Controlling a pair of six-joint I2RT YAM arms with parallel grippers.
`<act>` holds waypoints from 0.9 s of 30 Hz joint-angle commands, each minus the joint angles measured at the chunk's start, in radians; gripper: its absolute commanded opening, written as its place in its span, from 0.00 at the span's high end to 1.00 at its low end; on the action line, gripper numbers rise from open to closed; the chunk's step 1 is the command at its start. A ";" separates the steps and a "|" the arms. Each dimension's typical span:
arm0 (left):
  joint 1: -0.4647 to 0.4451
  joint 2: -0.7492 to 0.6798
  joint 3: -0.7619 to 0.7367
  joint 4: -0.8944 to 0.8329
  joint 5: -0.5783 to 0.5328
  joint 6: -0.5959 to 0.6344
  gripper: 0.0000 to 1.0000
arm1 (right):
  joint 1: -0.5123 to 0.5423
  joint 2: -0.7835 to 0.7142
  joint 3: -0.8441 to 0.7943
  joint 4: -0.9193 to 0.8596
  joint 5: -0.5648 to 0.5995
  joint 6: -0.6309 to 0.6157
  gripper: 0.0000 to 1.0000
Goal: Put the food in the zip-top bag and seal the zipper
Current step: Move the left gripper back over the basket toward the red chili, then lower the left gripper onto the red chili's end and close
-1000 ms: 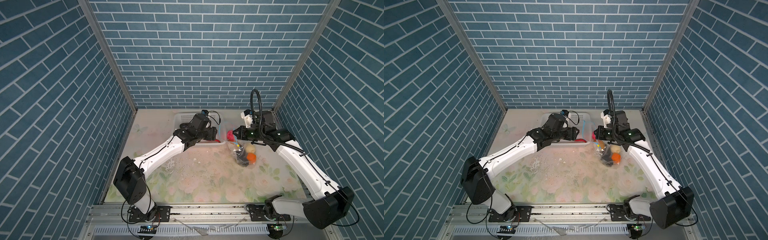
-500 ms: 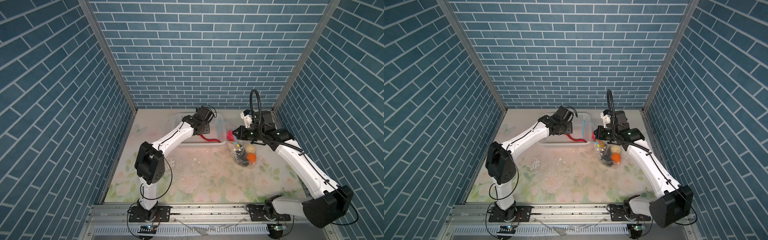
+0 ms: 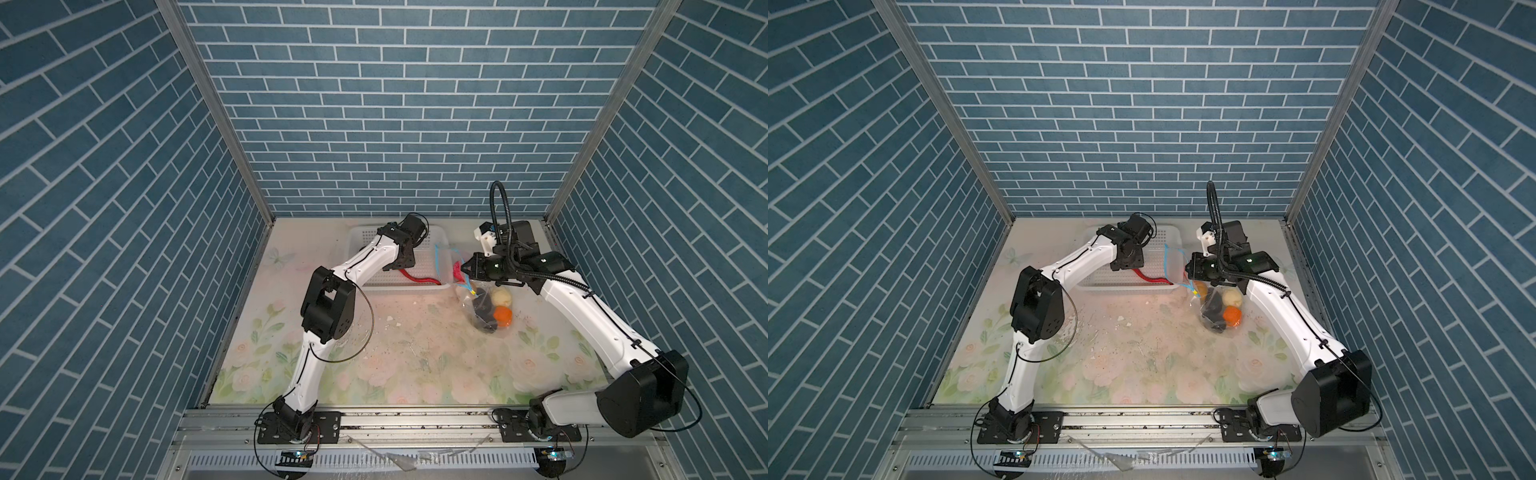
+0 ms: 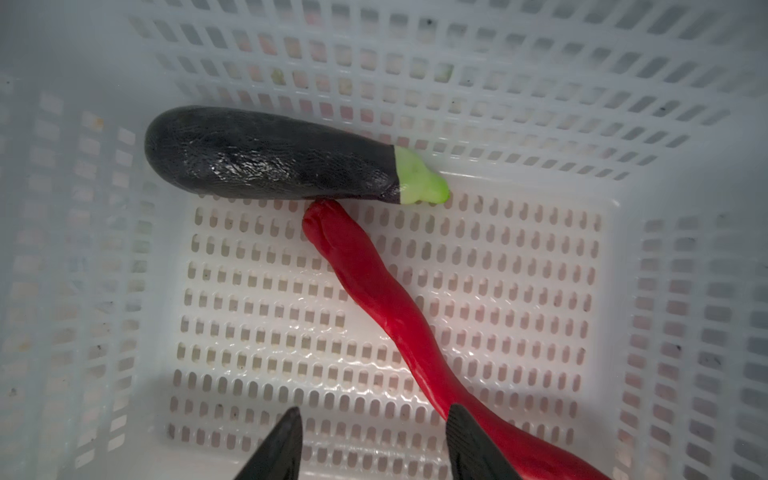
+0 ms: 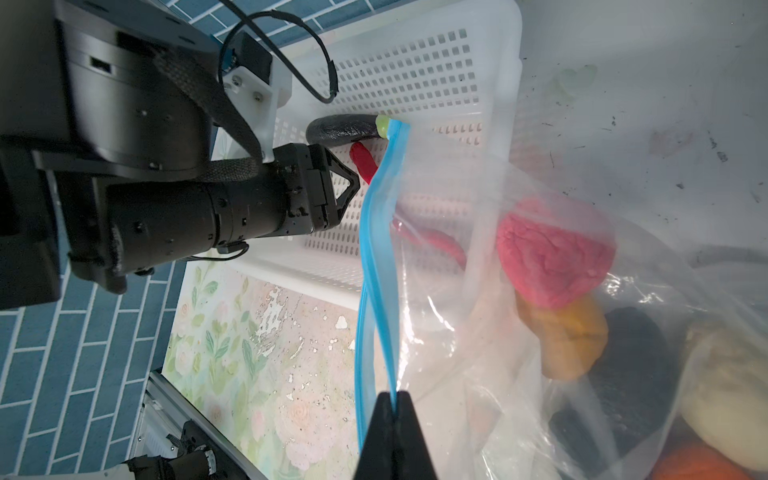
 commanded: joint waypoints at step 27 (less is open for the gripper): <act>0.063 0.182 0.105 0.043 0.035 -0.064 0.49 | -0.014 0.043 0.045 0.007 -0.052 -0.027 1.00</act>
